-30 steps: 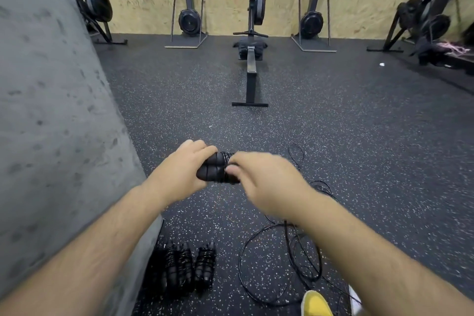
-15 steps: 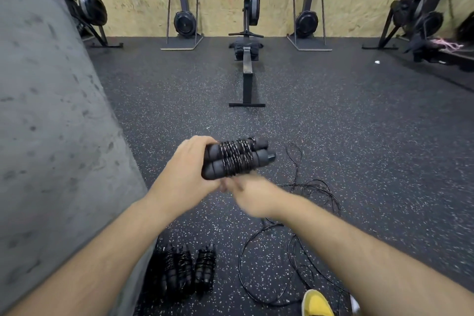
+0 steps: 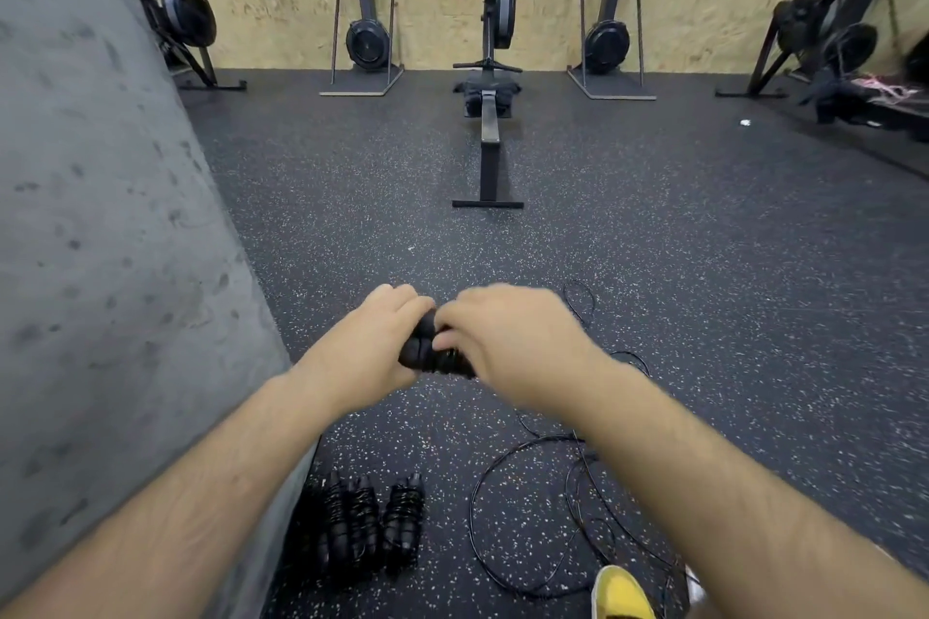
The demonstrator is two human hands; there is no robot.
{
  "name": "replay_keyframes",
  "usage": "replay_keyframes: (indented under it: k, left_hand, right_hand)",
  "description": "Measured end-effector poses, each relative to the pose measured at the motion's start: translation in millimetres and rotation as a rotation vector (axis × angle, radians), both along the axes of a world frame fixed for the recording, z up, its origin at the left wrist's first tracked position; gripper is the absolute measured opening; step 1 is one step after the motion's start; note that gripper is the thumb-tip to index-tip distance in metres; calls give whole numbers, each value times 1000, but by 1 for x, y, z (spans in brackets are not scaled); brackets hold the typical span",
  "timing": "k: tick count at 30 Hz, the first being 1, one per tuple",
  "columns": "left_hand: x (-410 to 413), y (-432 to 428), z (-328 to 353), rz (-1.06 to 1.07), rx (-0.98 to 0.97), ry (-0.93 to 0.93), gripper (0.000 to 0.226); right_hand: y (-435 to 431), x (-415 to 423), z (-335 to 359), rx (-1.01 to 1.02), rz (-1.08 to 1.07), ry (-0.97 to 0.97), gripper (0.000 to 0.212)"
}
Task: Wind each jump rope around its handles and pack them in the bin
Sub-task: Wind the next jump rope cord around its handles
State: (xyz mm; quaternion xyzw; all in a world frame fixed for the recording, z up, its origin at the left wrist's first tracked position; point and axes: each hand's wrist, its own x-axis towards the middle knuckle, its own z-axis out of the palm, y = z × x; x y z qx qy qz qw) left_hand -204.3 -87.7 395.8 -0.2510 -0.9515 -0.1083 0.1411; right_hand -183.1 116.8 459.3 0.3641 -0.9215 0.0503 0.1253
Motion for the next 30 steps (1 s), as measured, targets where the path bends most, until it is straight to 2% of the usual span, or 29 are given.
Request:
replay_keyframes:
  k: [2,5,7,9,12,14,16,19,24,26,30]
  left_hand:
    - [5,6,4,-71,-18,-81,40]
    - [17,18,12,-184,11,-204,33]
    - [26,24,19,-193,105,-278,32]
    - [34,26,24,-170,238,-341,41]
    - [41,28,27,-115,454,-409,52]
    - [41,28,27,-87,578,-427,48]
    - [40,29,28,-54,672,-409,38]
    - [36,29,28,40,781,-343,28]
    - [31,36,29,164,1084,-344,19]
    - [30,39,29,218,1118,-327,17]
    - [27,40,24,291,1117,-321,19]
  right_hand:
    - [12,-21,2,-51,14,-30,25]
    - [29,-44,-10,-285,94,-294,14]
    - [38,-51,-16,-498,117,-540,8]
    - [43,-54,-19,-633,98,-744,9]
    - [42,-54,-27,-817,110,-871,14]
    - [41,-51,-32,-825,88,-893,15]
    - [35,-43,-36,-749,26,-907,25]
    - [15,-32,-40,-917,-74,-970,29]
    - [-11,-19,-42,-905,-134,-889,30]
    - [-18,-12,-41,-864,-128,-834,23]
    - [-20,-2,-37,-787,-43,-598,17]
